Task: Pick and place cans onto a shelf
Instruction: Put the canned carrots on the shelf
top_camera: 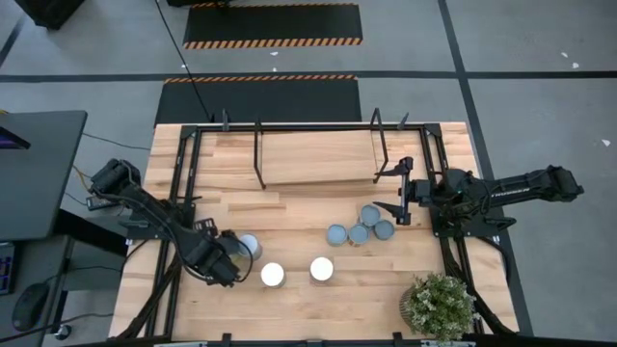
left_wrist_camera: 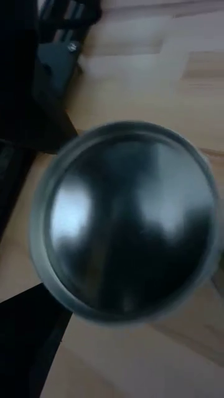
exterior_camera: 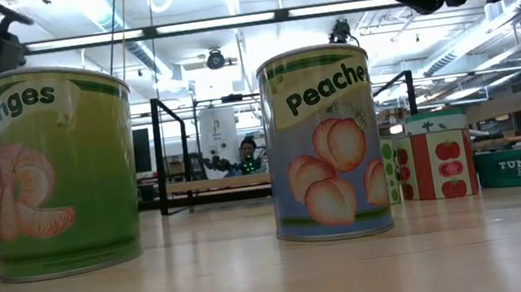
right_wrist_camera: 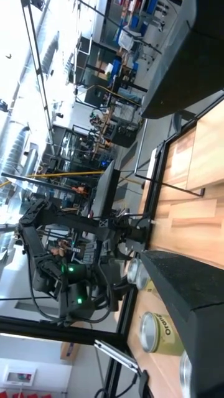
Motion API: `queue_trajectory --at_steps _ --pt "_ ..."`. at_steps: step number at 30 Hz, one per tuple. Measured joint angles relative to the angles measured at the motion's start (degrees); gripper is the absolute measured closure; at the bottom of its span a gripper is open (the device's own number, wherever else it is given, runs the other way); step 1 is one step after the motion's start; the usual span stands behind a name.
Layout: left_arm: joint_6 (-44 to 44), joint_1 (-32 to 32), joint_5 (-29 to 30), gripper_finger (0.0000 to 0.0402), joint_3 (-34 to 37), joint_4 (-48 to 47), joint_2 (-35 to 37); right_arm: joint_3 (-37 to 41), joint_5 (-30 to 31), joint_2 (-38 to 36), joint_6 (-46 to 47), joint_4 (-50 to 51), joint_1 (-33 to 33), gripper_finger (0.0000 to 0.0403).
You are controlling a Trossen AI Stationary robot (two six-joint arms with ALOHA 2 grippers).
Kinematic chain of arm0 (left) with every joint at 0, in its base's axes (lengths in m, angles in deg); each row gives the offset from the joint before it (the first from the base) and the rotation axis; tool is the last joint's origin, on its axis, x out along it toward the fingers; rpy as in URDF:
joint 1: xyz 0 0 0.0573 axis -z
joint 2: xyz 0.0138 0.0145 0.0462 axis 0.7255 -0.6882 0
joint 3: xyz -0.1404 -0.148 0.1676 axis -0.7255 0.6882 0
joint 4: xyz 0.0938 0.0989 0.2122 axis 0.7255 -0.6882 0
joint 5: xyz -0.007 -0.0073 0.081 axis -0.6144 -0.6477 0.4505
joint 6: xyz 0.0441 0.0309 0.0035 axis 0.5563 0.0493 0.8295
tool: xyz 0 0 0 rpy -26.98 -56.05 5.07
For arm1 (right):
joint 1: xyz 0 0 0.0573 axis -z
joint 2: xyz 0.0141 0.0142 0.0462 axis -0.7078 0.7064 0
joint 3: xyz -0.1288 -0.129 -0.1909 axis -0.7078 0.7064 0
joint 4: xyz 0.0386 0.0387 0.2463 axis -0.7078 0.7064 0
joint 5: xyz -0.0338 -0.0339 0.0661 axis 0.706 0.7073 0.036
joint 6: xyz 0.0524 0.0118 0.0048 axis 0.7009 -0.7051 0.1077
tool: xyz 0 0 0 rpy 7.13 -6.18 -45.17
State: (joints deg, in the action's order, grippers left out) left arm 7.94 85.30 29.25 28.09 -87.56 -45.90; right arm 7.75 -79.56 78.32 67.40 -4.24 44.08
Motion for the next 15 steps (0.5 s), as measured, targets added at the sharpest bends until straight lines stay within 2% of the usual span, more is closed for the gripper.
queue_trajectory --at_steps 15 --pt "-2.61 -0.09 3.62 0.0072 0.0 6.69 0.0 -0.02 0.02 1.43 0.74 -1.24 0.0 0.003"
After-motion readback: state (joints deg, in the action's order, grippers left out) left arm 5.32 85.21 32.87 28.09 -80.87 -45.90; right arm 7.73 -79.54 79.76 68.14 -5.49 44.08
